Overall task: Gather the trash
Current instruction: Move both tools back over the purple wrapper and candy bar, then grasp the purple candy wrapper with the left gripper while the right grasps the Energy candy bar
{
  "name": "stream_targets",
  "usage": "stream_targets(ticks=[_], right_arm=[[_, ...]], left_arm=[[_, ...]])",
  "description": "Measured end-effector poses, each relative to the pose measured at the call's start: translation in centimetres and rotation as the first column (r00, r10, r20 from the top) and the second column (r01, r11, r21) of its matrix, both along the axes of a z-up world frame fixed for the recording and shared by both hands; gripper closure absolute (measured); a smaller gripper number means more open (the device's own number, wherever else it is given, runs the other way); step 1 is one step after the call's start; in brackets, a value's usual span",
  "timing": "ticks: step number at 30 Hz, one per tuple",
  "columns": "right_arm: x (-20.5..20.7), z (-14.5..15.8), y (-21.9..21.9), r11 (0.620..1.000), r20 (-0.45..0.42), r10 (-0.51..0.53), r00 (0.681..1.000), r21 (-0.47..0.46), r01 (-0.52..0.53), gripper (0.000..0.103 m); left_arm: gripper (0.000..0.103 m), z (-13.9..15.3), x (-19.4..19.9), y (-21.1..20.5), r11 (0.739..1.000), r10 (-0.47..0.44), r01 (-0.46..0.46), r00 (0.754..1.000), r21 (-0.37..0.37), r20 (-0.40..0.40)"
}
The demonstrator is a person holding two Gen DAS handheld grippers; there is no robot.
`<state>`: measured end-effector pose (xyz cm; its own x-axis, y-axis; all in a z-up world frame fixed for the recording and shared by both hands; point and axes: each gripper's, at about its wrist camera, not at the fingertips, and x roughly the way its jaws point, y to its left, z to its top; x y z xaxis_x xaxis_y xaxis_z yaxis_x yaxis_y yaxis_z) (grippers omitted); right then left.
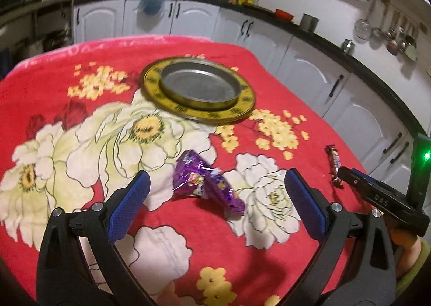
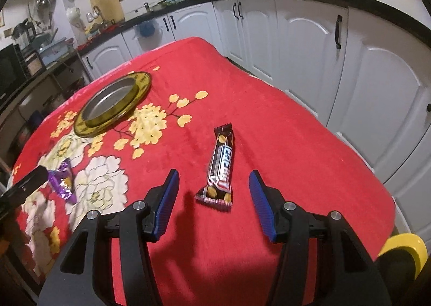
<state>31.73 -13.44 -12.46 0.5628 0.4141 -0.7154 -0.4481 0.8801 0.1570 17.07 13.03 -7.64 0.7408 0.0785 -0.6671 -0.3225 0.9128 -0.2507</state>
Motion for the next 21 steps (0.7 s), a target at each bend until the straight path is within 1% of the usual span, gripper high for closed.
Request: stream_targets(ticks=[2, 4, 5, 6, 7, 9, 10, 12, 14, 16, 17, 19, 21], right_arm=[[0.7, -0.6, 0.4, 1.0, -0.014, -0.004, 1.0, -0.014, 0.004, 0.053], [1.3, -1.1, 0.6, 1.0, -0.036, -0.011, 0.999, -0.026, 0.01, 0.067], [1.4, -1.4, 0.6, 0.999, -0.041, -0.016, 0.999, -0.031, 0.015, 0.071], [1.4, -1.5, 0.5, 0.999, -0.036, -0.017, 0.999, -0.032, 0.016, 0.079], [1.2, -1.6, 0.3, 1.0, -0.033, -0.011, 0.999, -0.029, 0.01, 0.08], [0.9, -1.7, 0.0, 1.0, -0.031, -0.005, 1.0, -0.018, 0.005, 0.081], [0.5, -1.8, -0.2, 1.0, -0.027, -0.001, 1.0, -0.017, 0.001, 0.082], [-0.1, -1.8, -0.4, 1.0, -0.018, 0.006, 1.0, -0.019, -0.007, 0.082], [-1.0, -1.8, -0.7, 1.0, -0.013, 0.011, 1.0, -0.014, -0.011, 0.083], [-1.8, -1.8, -1.1, 1.0, -0.012, 0.015, 1.0, -0.004, -0.015, 0.083], [-2.3, -1.7, -1.3, 1.0, -0.012, 0.017, 1.0, 0.001, -0.017, 0.083], [-3.2, -1.6, -1.8, 1.0, -0.012, 0.021, 1.0, 0.013, -0.021, 0.084], [-3.9, -1.2, -2.3, 0.999, -0.01, 0.022, 1.0, 0.024, -0.021, 0.084]], left_arm=[[0.011, -0.5, 0.2, 0.4, 1.0, 0.004, -0.004, 1.0, -0.019, -0.011], [0.014, -0.9, 0.4, 0.6, 1.0, 0.001, -0.001, 1.0, -0.029, -0.017], [0.02, -0.9, 0.5, 0.6, 1.0, -0.004, 0.003, 1.0, -0.03, -0.018], [0.026, -1.0, 0.6, 0.6, 1.0, -0.008, 0.007, 1.0, -0.03, -0.021], [0.028, -1.2, 0.7, 0.5, 0.999, -0.015, 0.014, 1.0, -0.033, -0.024], [0.041, -1.5, 0.9, 0.2, 0.999, -0.029, 0.028, 0.999, -0.035, -0.034], [0.044, -1.6, 1.1, 0.1, 0.999, -0.035, 0.033, 0.999, -0.035, -0.039], [0.058, -2.1, 1.3, -0.2, 0.998, -0.05, 0.048, 0.997, -0.04, -0.056], [0.059, -2.3, 1.3, -0.4, 0.998, -0.059, 0.056, 0.996, -0.042, -0.061], [0.066, -2.2, 1.3, -0.7, 0.996, -0.076, 0.073, 0.995, -0.041, -0.058], [0.071, -2.2, 1.3, -0.9, 0.996, -0.086, 0.084, 0.995, -0.039, -0.056], [0.075, -2.1, 1.3, -1.4, 0.994, -0.109, 0.107, 0.993, -0.033, -0.051], [0.082, -2.0, 1.4, -2.2, 0.99, -0.142, 0.14, 0.989, -0.032, -0.05]])
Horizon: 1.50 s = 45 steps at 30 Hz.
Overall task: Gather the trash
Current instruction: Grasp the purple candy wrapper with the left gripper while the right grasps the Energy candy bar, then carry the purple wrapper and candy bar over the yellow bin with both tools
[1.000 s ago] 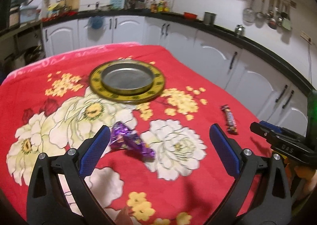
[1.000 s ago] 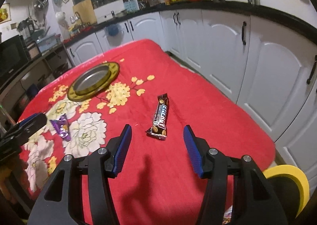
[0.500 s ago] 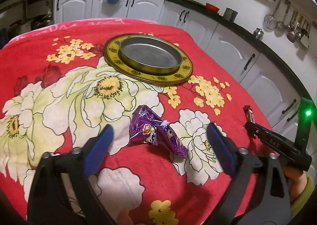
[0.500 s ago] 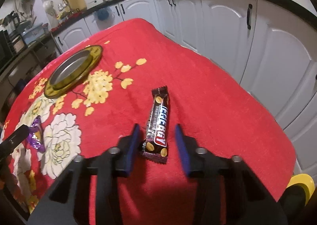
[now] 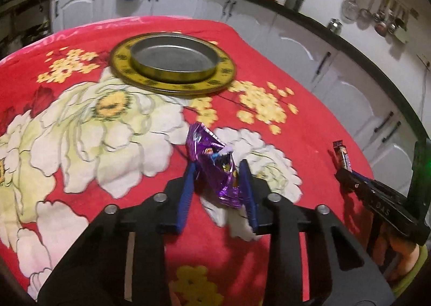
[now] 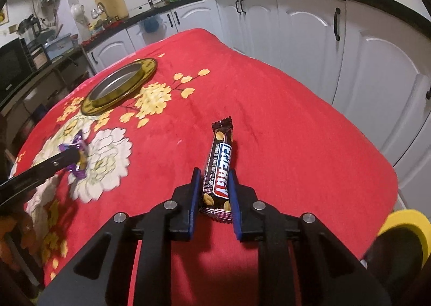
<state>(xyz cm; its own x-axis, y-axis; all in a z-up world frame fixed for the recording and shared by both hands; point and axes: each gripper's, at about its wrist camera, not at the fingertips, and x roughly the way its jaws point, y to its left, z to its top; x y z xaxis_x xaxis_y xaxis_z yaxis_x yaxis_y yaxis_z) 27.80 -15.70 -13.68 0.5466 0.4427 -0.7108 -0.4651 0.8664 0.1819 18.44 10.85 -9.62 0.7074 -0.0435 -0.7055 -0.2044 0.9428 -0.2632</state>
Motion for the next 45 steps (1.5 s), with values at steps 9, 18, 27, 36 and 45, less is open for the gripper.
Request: stream_targets(ticks=[9, 18, 27, 36, 45], right_arm=[[-3.6, 2.1, -3.2, 0.998, 0.025, -0.014, 1.0, 0.06, 0.012, 0.084], [-6.2, 4.8, -6.7, 0.994, 0.082, -0.061, 0.995, 0.098, 0.053, 0.084], [-8.3, 6.4, -11.4, 0.982, 0.111, -0.145, 0.983, 0.14, 0.129, 0.084], [-10.4, 6.8, -15.8, 0.967, 0.127, -0.226, 0.966, 0.149, 0.206, 0.084], [-11.8, 7.1, -18.6, 0.956, 0.148, -0.278, 0.949, 0.136, 0.259, 0.084]], left_arm=[[0.087, 1.2, -0.6, -4.1, 0.99, -0.139, 0.14, 0.99, -0.009, 0.035], [0.087, 2.7, -1.7, -8.8, 0.967, -0.256, 0.257, 0.963, -0.001, 0.08], [0.087, 4.1, -3.3, -13.7, 0.929, -0.371, 0.369, 0.92, 0.042, 0.123], [0.087, 4.9, -4.6, -18.0, 0.885, -0.466, 0.462, 0.872, 0.065, 0.152], [0.087, 5.3, -5.2, -20.4, 0.862, -0.506, 0.501, 0.846, 0.076, 0.168]])
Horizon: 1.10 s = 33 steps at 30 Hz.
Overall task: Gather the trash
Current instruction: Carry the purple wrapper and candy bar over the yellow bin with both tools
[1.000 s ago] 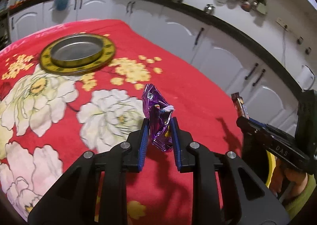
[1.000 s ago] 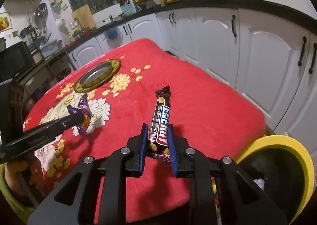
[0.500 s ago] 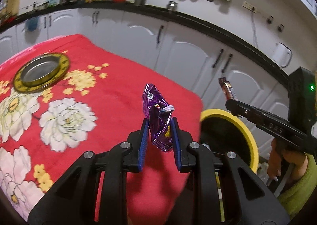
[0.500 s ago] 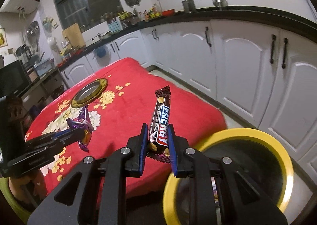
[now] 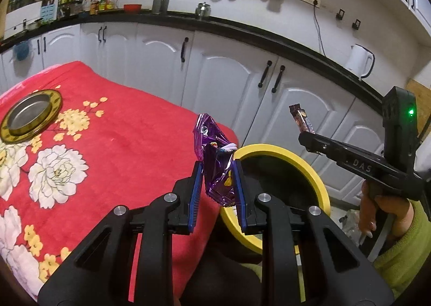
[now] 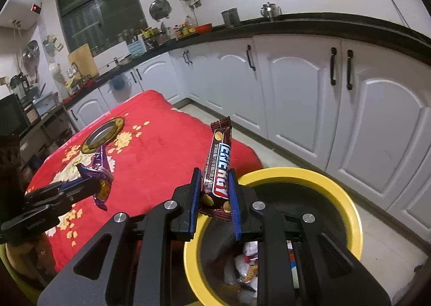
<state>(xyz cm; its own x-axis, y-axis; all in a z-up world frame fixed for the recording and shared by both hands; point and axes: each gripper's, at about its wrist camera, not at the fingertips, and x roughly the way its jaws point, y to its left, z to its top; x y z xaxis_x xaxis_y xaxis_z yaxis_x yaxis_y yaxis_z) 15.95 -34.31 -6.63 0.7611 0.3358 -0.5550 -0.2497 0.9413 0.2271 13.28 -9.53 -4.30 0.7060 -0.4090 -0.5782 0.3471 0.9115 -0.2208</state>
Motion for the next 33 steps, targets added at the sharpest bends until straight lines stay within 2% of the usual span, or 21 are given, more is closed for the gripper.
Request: stream_targets(ticks=[14, 33], right_arm=[[-1.9, -0.8, -3.3, 0.998, -0.009, -0.056, 0.998, -0.04, 0.056, 0.084], [-3.2, -3.6, -5.8, 0.998, -0.085, -0.057, 0.995, -0.015, 0.056, 0.082]], left_arm=[[0.087, 0.3, -0.3, -4.2, 0.996, -0.085, 0.084, 0.996, 0.01, 0.009], [0.086, -1.4, 0.8, -9.1, 0.987, -0.153, 0.154, 0.988, 0.044, -0.028]])
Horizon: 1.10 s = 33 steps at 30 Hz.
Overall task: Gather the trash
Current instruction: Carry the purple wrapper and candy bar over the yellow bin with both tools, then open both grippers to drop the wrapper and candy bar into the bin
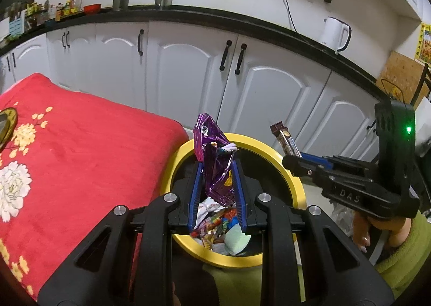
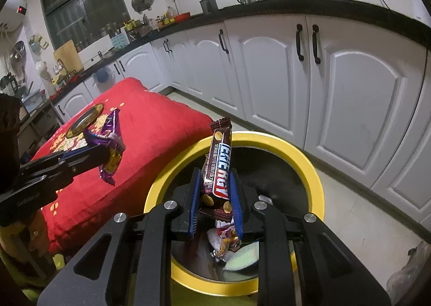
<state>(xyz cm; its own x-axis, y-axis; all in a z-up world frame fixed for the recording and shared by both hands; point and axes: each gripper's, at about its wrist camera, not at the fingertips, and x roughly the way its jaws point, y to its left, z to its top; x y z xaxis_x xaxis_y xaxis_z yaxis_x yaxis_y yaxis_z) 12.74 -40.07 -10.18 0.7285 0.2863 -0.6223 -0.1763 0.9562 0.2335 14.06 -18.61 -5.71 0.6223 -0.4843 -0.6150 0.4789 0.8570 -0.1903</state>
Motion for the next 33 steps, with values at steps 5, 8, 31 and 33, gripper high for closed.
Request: stream_targets(ticks=[5, 8, 31, 33], right_arm=[[0.0, -1.0, 0.0, 1.0, -0.024, 0.007, 1.0, 0.001, -0.007, 0.081], [0.1, -1.5, -0.2, 1.0, -0.038, 0.007, 0.999, 0.003, -0.007, 0.081], [-0.2, -2.8, -2.0, 0.999, -0.071, -0.039, 0.997, 0.014, 0.04, 0.067], [-0.4, -2.6, -2.1, 0.999, -0.066, -0.045, 0.997, 0.007, 0.046, 0.064]], left_arm=[[0.086, -0.8, 0.9, -0.8, 1.0, -0.012, 0.012, 1.0, 0.009, -0.025], [0.086, -1.5, 1.4, -1.2, 1.0, -0.015, 0.016, 0.999, 0.012, -0.047], [0.072, -3.4, 3.3, -2.9, 0.999, -0.018, 0.023, 0.994, 0.046, -0.104], [0.067, -3.4, 3.2, -2.8, 0.999, -0.015, 0.02, 0.994, 0.049, -0.105]])
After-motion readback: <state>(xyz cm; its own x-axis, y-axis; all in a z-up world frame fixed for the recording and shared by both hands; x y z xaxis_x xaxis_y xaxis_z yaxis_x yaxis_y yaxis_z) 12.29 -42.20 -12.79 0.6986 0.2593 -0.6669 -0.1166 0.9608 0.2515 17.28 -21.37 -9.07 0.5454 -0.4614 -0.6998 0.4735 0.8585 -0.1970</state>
